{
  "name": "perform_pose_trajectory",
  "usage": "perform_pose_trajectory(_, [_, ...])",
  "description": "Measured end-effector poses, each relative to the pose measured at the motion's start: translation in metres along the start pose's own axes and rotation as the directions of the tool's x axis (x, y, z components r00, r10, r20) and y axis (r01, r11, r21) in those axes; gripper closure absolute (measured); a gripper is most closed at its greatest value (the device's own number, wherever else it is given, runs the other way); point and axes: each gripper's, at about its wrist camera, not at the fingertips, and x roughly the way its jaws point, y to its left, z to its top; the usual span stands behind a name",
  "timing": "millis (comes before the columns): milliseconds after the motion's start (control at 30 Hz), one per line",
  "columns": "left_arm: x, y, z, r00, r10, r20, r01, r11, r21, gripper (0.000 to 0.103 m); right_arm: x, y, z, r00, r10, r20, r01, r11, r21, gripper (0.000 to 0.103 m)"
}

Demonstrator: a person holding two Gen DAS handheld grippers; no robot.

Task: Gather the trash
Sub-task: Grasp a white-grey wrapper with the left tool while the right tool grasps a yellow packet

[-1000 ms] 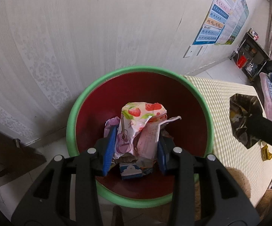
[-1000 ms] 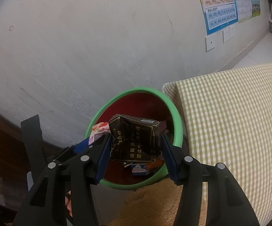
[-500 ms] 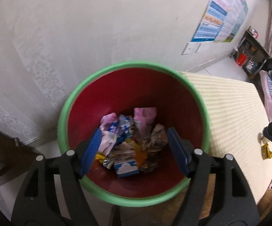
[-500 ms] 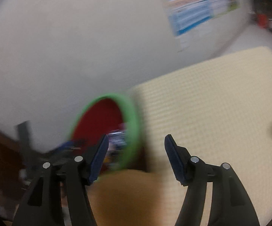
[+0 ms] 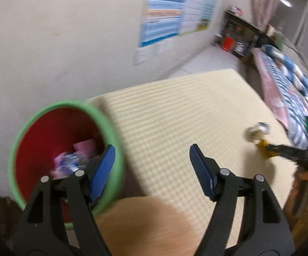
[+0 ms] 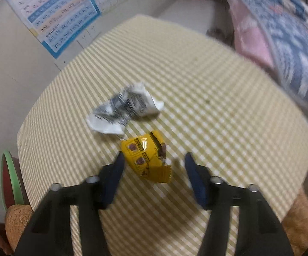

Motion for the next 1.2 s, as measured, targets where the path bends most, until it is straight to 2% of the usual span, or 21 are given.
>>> perform_pose_trajectory(33, [0.004,-0.013,0.003,1.0,-0.017,-0.005,0.017,1.0,0.017,0.034,0.002,-0.002,0.001,1.0,0.025,-0.016,-0.025,1.0,0.017,0.081])
perform_pose_trajectory(167, [0.026,-0.084,0.018,0.993,-0.113,-0.03,0.116,0.985,0.127,0.034,-0.02,-0.013,-0.006,0.992,0.124,-0.002,-0.124,0.99,0.07,0.082])
perform_pose_trajectory(233, [0.044,-0.122,0.026,0.986,-0.158,-0.056,0.165,0.971,0.174,0.034,-0.046,-0.028,-0.013,0.983,0.173,0.057,-0.178,0.977,0.12,0.082])
perform_pose_trajectory(333, [0.075,-0.171,0.035,0.97,-0.214,-0.114,0.234,0.947,0.221,0.034,-0.078,-0.049,-0.018,0.972,0.188,0.143,-0.212,0.961,0.176,0.082])
perform_pose_trajectory(433, [0.099,-0.214,0.031,0.958,-0.232,-0.17,0.273,0.921,0.278,0.034,-0.104,-0.081,-0.024,0.953,0.202,0.225,-0.255,0.937,0.239,0.082])
perform_pose_trajectory(500, [0.118,-0.242,0.024,0.954,-0.219,-0.206,0.278,0.902,0.331,0.034,-0.108,-0.089,-0.03,0.947,0.211,0.244,-0.274,0.924,0.266,0.082])
perform_pose_trajectory(600, [0.147,-0.263,0.019,0.949,-0.179,-0.258,0.265,0.898,0.35,0.034,-0.106,-0.091,-0.035,0.936,0.25,0.246,-0.315,0.908,0.277,0.082])
perform_pose_trajectory(633, [0.156,-0.266,0.019,0.945,-0.168,-0.28,0.262,0.902,0.343,0.036,-0.106,-0.089,-0.036,0.933,0.262,0.245,-0.325,0.907,0.267,0.082])
perform_pose_trajectory(733, [0.179,-0.267,0.012,0.931,-0.12,-0.346,0.244,0.907,0.343,0.063,-0.109,-0.089,-0.035,0.926,0.284,0.249,-0.344,0.907,0.244,0.081])
perform_pose_trajectory(767, [0.182,-0.267,0.009,0.928,-0.115,-0.355,0.245,0.906,0.345,0.066,-0.112,-0.088,-0.036,0.922,0.291,0.255,-0.351,0.907,0.235,0.081])
perform_pose_trajectory(800, [0.18,-0.265,0.009,0.928,-0.128,-0.349,0.253,0.906,0.339,0.066,-0.112,-0.087,-0.035,0.92,0.294,0.259,-0.354,0.907,0.229,0.081])
perform_pose_trajectory(833, [0.176,-0.259,0.01,0.92,-0.149,-0.364,0.27,0.911,0.311,0.068,-0.107,-0.083,-0.03,0.918,0.297,0.261,-0.357,0.906,0.225,0.081])
perform_pose_trajectory(867, [0.169,-0.252,0.011,0.916,-0.174,-0.362,0.284,0.918,0.276,0.076,-0.107,-0.081,-0.03,0.917,0.301,0.263,-0.361,0.906,0.22,0.081])
perform_pose_trajectory(933, [0.152,-0.235,0.013,0.922,-0.2,-0.331,0.286,0.929,0.234,0.076,-0.104,-0.074,-0.03,0.919,0.299,0.257,-0.354,0.913,0.204,0.081])
perform_pose_trajectory(967, [0.135,-0.223,0.014,0.931,-0.208,-0.299,0.28,0.934,0.223,0.076,-0.102,-0.071,-0.03,0.92,0.3,0.253,-0.352,0.915,0.197,0.081])
perform_pose_trajectory(1200, [0.034,-0.171,0.013,0.978,-0.182,-0.1,0.203,0.942,0.266,0.076,-0.103,-0.025,-0.039,0.918,0.318,0.235,-0.341,0.938,0.062,0.081])
